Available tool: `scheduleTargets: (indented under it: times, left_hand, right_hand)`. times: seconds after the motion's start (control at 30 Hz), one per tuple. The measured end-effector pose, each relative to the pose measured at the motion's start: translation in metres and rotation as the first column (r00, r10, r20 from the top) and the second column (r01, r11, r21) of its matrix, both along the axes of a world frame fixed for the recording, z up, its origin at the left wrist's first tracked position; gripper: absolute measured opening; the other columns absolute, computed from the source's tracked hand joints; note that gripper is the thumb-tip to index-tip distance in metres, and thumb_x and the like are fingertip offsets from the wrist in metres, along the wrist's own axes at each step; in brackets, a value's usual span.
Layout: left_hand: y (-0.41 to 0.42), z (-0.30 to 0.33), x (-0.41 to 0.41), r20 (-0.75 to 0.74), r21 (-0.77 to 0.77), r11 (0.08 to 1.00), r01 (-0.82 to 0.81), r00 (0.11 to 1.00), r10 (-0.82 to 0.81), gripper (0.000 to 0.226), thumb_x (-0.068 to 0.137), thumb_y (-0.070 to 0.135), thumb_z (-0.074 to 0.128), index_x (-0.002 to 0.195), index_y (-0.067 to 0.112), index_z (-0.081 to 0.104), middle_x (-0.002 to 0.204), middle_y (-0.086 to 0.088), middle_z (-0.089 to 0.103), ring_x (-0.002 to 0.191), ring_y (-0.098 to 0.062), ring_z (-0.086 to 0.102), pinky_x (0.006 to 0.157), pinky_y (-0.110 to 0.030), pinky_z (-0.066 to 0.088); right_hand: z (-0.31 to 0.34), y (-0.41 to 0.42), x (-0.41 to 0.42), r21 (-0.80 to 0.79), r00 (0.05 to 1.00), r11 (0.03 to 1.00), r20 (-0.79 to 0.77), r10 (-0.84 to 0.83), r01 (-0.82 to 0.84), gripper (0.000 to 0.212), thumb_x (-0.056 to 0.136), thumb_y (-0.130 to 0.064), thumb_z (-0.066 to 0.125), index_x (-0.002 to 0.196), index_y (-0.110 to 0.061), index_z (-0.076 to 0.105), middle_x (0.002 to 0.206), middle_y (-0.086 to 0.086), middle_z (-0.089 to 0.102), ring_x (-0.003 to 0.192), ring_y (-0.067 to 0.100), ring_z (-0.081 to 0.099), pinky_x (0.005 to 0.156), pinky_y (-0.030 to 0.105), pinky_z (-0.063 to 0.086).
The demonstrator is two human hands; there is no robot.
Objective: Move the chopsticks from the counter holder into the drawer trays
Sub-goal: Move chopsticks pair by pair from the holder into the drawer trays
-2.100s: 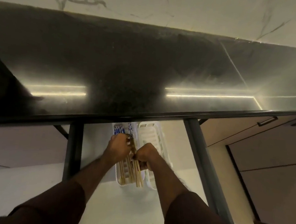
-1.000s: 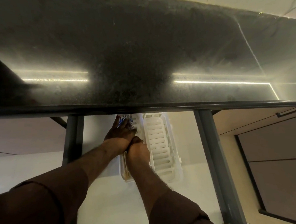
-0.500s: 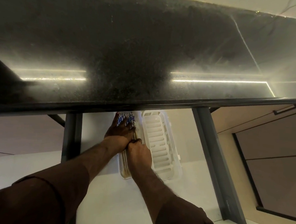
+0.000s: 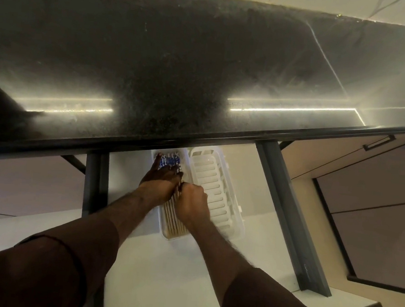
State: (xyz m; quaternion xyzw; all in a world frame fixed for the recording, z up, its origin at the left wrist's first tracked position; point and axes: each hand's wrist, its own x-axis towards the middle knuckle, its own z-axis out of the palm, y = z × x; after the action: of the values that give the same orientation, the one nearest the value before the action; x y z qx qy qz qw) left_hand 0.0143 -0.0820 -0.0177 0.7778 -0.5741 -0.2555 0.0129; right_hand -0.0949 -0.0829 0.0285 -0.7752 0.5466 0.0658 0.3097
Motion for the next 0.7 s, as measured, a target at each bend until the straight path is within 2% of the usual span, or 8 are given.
scheduleTargets:
  times: [0.07,0.13,0.2,0.27,0.3,0.37,0.53,0.7]
  left_hand:
    - [0.004,0.000,0.002,0.065,0.022,0.988,0.154,0.986,-0.155,0.050,0.100,0.042,0.040,0.146,0.025,0.032,0.153,-0.006,0.035,0.138,-0.026,0.037,0.114,-0.043,0.030]
    - [0.012,0.005,0.001,0.090,-0.003,0.982,0.191,0.978,-0.190,0.048,0.098,0.047,0.042,0.140,0.026,0.039,0.142,-0.006,0.049,0.128,-0.026,0.048,0.110,-0.042,0.038]
    - [0.020,0.012,0.000,0.084,-0.001,0.990,0.143,0.986,-0.142,0.047,0.098,0.040,0.046,0.141,0.024,0.036,0.140,-0.004,0.050,0.123,-0.024,0.052,0.105,-0.038,0.044]
    - [0.026,0.022,-0.001,0.129,-0.038,0.985,0.167,0.979,-0.161,0.046,0.097,0.030,0.050,0.141,0.021,0.037,0.138,-0.004,0.052,0.121,-0.023,0.055,0.099,-0.035,0.048]
    - [0.030,0.030,-0.003,0.076,-0.054,0.989,0.140,0.988,-0.135,0.045,0.097,0.027,0.051,0.139,0.020,0.040,0.136,-0.003,0.054,0.119,-0.022,0.057,0.097,-0.035,0.050]
    - [0.037,0.041,-0.007,0.070,-0.085,0.985,0.148,0.987,-0.143,0.042,0.096,0.027,0.052,0.136,0.020,0.044,0.134,-0.002,0.057,0.117,-0.022,0.059,0.097,-0.036,0.051]
    - [0.059,0.073,-0.021,0.098,-0.170,0.974,0.151,0.986,-0.136,0.054,0.093,0.031,0.058,0.144,0.022,0.039,0.152,0.000,0.040,0.136,-0.027,0.044,0.115,-0.047,0.029]
    - [0.103,0.115,-0.035,0.025,-0.231,0.971,0.065,0.998,-0.061,0.057,0.093,0.030,0.057,0.146,0.026,0.036,0.156,-0.001,0.031,0.139,-0.026,0.040,0.118,-0.051,0.016]
  right_hand:
    - [0.007,-0.004,-0.002,-0.001,0.999,1.000,0.043,-0.010,0.010,0.020,0.099,-0.019,0.048,0.108,-0.011,0.065,0.104,0.009,0.069,0.086,0.023,0.067,0.080,0.034,0.056]
    - [0.013,-0.006,-0.006,-0.018,0.997,1.000,0.075,-0.011,0.012,0.020,0.099,-0.020,0.050,0.109,-0.011,0.065,0.105,0.008,0.070,0.086,0.023,0.067,0.081,0.034,0.057]
    - [0.021,-0.006,-0.012,-0.033,0.995,0.999,0.102,-0.023,0.026,0.022,0.098,-0.018,0.052,0.113,-0.011,0.066,0.108,0.007,0.071,0.091,0.023,0.068,0.085,0.033,0.056]
    - [0.031,-0.004,-0.018,-0.042,0.990,0.998,0.139,-0.032,0.038,0.024,0.096,-0.014,0.054,0.116,-0.010,0.067,0.111,0.007,0.071,0.095,0.024,0.069,0.088,0.034,0.056]
    - [0.037,-0.002,-0.021,-0.046,0.987,0.998,0.155,-0.034,0.041,0.025,0.096,-0.012,0.054,0.118,-0.009,0.066,0.112,0.008,0.071,0.096,0.025,0.069,0.089,0.035,0.056]
    - [0.049,0.004,-0.028,-0.042,0.984,0.998,0.175,-0.036,0.044,0.026,0.096,-0.012,0.055,0.119,-0.009,0.065,0.113,0.009,0.071,0.097,0.026,0.069,0.091,0.037,0.056]
    - [0.080,0.024,-0.043,-0.083,0.979,0.996,0.200,-0.023,0.040,0.028,0.097,-0.020,0.056,0.122,-0.012,0.064,0.119,0.004,0.069,0.102,0.024,0.068,0.091,0.033,0.053]
    - [0.119,0.058,-0.057,-0.134,0.962,0.989,0.272,-0.026,0.065,0.028,0.095,-0.024,0.058,0.122,-0.016,0.064,0.121,0.002,0.068,0.104,0.022,0.067,0.091,0.033,0.053]
